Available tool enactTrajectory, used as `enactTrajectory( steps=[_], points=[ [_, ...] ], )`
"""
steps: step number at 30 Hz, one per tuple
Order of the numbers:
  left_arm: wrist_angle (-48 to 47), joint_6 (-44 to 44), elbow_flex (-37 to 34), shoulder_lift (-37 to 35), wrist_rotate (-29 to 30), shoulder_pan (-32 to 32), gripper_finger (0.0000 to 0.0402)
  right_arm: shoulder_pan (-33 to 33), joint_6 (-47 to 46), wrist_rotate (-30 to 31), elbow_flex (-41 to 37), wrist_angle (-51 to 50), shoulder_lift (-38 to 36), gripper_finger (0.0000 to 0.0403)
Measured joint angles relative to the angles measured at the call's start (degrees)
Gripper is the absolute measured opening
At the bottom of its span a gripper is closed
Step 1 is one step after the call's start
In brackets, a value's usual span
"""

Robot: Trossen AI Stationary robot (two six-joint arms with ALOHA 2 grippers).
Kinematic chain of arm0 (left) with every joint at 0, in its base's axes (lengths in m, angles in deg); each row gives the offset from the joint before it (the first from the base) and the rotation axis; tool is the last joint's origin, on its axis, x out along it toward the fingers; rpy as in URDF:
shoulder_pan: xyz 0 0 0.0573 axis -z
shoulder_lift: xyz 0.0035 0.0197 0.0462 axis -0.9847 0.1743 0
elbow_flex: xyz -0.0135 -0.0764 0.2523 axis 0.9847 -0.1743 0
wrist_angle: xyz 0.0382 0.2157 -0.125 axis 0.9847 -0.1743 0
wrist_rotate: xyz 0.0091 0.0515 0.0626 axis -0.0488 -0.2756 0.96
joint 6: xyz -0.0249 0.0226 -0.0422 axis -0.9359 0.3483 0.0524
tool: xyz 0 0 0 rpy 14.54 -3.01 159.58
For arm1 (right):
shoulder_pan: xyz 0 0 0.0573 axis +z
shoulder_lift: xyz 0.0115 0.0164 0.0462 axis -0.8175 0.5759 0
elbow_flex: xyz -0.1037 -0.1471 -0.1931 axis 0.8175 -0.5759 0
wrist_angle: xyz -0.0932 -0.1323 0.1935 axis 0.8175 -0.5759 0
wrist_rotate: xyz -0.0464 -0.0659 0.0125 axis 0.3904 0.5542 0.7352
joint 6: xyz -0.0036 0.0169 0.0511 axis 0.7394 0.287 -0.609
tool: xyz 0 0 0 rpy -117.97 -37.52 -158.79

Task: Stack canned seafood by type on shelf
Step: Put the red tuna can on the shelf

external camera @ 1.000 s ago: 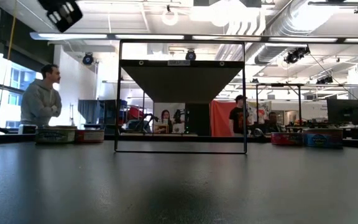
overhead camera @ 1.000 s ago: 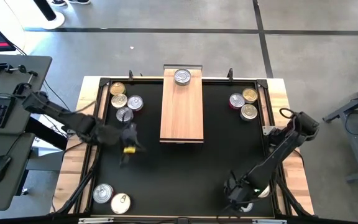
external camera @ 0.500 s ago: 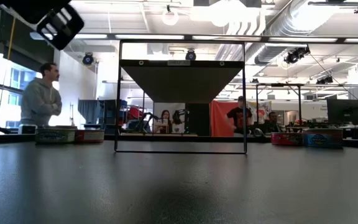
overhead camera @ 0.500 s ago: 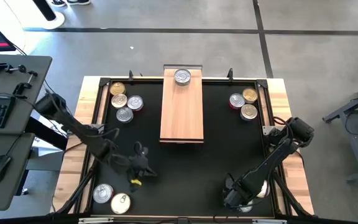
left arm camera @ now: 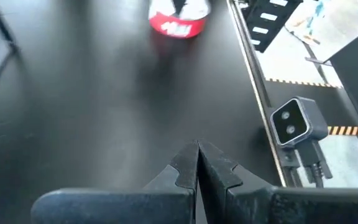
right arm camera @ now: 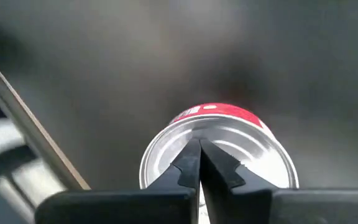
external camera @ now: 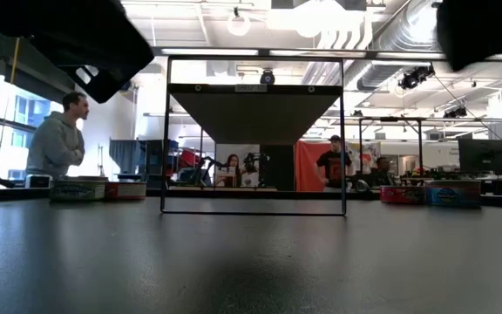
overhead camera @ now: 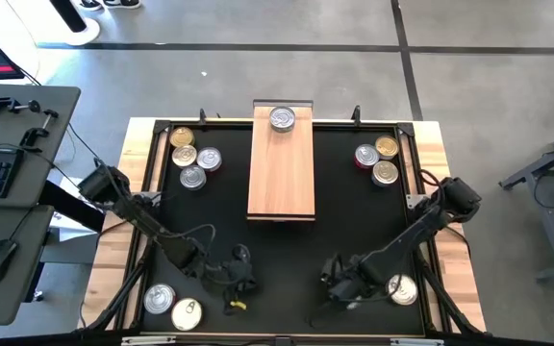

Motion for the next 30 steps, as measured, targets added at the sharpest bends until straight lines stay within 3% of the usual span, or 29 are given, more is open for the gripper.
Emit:
enactTrajectory(
  steps=[7, 16, 23, 30],
  points=[
    [-0.20, 0.04, 4.24, 3.85, 0.19, 0.33, 0.0000, -5.82, 8.83, 6.37, -0.07, 12.40, 2.84, 0.0000],
    [-1.81, -0.46, 4.63, 3.94, 1.40, 0.37, 0.0000, -11.66, 19.47, 11.51, 4.13, 25.53, 7.36, 0.0000],
    [-4.82, 3.71, 4.61, 3.87, 0.46, 0.35, 0.0000, -9.76, 23.36, 9.06, 9.42, 12.52, 2.80, 0.0000],
    [-9.48, 9.77, 4.59, 3.87, 3.95, -3.63, 0.0000, -3.61, 11.83, 16.39, 9.31, -3.47, 0.34, 0.0000]
  ],
)
